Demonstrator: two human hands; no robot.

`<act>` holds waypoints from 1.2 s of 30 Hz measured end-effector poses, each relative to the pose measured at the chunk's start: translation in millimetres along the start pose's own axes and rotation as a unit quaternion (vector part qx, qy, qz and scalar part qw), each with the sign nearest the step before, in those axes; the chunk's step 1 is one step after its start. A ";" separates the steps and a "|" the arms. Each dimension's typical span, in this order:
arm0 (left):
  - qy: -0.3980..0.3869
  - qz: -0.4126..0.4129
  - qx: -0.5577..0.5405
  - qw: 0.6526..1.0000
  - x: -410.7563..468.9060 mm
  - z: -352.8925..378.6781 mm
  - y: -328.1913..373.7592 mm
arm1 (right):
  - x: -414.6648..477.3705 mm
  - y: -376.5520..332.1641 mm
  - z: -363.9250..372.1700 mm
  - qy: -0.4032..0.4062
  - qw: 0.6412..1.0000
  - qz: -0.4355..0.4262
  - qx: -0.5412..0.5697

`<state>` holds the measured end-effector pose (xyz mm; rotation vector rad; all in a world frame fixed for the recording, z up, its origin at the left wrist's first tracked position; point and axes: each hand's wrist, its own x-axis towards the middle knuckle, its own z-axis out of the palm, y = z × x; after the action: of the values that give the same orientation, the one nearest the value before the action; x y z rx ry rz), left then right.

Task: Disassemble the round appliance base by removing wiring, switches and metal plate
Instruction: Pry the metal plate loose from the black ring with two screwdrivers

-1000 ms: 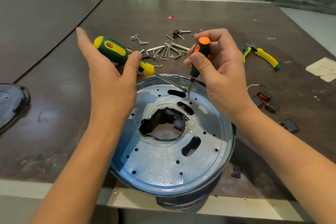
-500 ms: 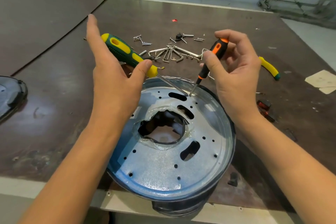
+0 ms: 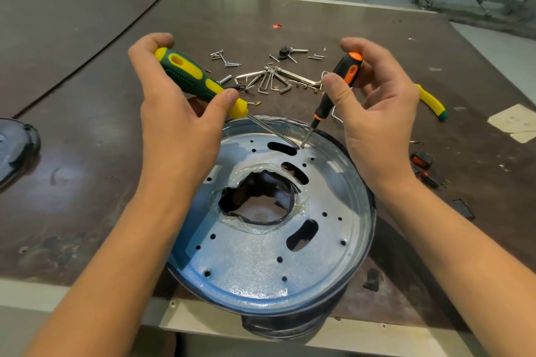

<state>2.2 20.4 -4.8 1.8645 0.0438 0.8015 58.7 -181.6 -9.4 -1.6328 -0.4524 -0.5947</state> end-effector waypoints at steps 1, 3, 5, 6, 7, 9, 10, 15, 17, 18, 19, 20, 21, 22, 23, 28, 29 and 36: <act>0.002 0.001 0.003 1.000 -0.1 -0.1 0.5 | -0.2 0.4 0.1 -0.005 1.000 -0.003 -0.004; 0.005 0.002 0.008 1.000 -0.6 0.4 0.4 | -1.0 1.8 -0.1 -0.022 1.000 -0.006 -0.008; 0.009 0.005 0.017 1.000 -1.2 0.3 0.8 | -2.0 3.1 -0.8 -0.033 0.999 0.001 0.003; 0.011 0.006 0.023 1.000 -1.0 0.1 1.1 | -2.2 3.2 -1.3 -0.033 0.999 0.008 0.011; 0.011 0.006 0.026 1.000 -0.8 -0.2 1.3 | -2.2 3.0 -1.7 -0.031 0.999 0.014 0.016; 0.008 0.002 0.024 1.000 0.1 -0.8 1.6 | -1.7 2.8 -1.9 -0.019 1.000 0.020 0.014; 0.006 0.000 0.022 1.000 0.3 -0.9 1.7 | -1.3 3.2 -2.1 -0.011 1.000 0.019 0.007; 0.003 -0.002 0.024 1.000 1.5 -0.1 -0.6 | -0.5 4.1 -2.1 -0.007 1.000 0.005 -0.001; 0.002 -0.002 0.021 1.000 1.4 -0.3 -0.3 | -1.4 4.6 -2.3 -0.011 1.000 0.012 0.019; 0.002 -0.001 0.018 1.000 1.1 -0.2 0.1 | -1.5 4.4 -2.2 -0.009 0.999 0.015 0.027; 0.003 0.000 0.016 1.000 0.8 0.1 0.5 | -1.5 3.8 -2.1 -0.007 0.999 0.017 0.029; 0.003 0.001 0.015 1.000 0.4 0.3 0.9 | -1.1 3.0 -2.0 -0.003 1.000 0.018 0.024; 0.004 0.001 0.016 1.000 0.1 0.5 1.4 | -0.9 2.5 -2.0 0.001 1.000 0.015 0.014; 0.004 0.000 0.017 1.000 -0.2 0.7 1.7 | -0.8 2.3 -2.1 0.004 1.000 0.010 0.005; 0.004 0.000 0.018 1.000 -0.3 0.7 2.0 | -0.6 2.8 -2.2 0.002 1.000 0.005 0.003; 0.000 0.001 0.013 1.000 -0.8 0.6 3.6 | -2.1 4.4 -2.2 -0.008 0.998 0.028 0.055; -0.001 0.002 0.011 1.000 -0.9 0.8 4.1 | -2.5 4.1 -2.2 -0.005 0.998 0.030 0.064; 0.003 0.010 0.019 1.000 -1.0 1.7 2.2 | -1.8 6.2 -2.9 -0.008 1.000 0.008 0.028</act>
<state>1.6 17.7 -3.9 1.9020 0.0453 0.8240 60.7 -185.3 -15.1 -1.5877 -0.4634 -0.5522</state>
